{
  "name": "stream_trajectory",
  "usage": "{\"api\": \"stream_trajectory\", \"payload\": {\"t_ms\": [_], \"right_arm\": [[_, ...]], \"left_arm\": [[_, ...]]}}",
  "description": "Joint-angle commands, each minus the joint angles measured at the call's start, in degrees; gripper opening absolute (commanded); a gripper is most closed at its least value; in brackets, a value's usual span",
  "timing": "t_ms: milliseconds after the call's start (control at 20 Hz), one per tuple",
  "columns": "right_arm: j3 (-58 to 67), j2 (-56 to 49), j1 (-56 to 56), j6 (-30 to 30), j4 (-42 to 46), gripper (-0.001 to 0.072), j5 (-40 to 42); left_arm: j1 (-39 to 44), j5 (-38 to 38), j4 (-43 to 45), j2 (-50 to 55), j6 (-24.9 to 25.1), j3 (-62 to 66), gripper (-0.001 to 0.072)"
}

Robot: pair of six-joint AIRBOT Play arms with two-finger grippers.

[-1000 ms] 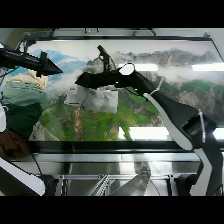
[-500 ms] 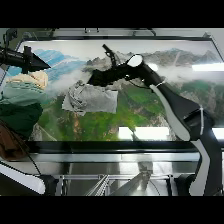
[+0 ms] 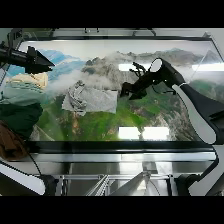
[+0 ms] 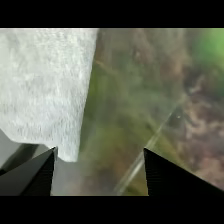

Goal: Fold the shirts.

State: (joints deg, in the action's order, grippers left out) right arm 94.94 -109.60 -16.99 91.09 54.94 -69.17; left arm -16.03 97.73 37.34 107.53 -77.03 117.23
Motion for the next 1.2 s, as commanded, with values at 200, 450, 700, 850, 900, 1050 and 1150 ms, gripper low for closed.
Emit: {"api": "stream_trajectory", "payload": {"t_ms": [200,450,700,850,900,1050,1150], "right_arm": [[-2.5,-8.2,-5.1,-7.1,-21.3,0.0594,9.4],[-1.5,-8.5,-6.3,-11.5,-25.5,0.0079,9.3],[-0.5,3.0,-2.8,-8.8,-13.7,0.0017,5.7],[2.0,15.2,1.6,1.9,14.2,0.0016,-1.7],[2.8,20.0,3.4,4.7,23.4,0.0016,-4.3],[3.3,31.5,11.5,6.0,36.2,0.0016,-7.1],[3.5,35.3,19.2,6.0,35.5,0.0017,-9.7]], "left_arm": [[3.1,-2.8,0.0,0.0,0.1,0.0,0.0334],[3.0,-2.3,0.1,0.0,0.0,0.0,0.0334],[3.0,-1.4,0.1,0.0,0.0,0.0,0.0333],[3.1,-1.4,0.0,0.0,0.0,0.0,0.0333],[3.2,-1.4,0.0,0.0,0.0,0.0,0.0334],[4.5,-1.6,0.0,0.0,0.0,0.0,0.0333],[5.8,-1.7,0.1,0.0,0.0,0.0,0.0333]]}}
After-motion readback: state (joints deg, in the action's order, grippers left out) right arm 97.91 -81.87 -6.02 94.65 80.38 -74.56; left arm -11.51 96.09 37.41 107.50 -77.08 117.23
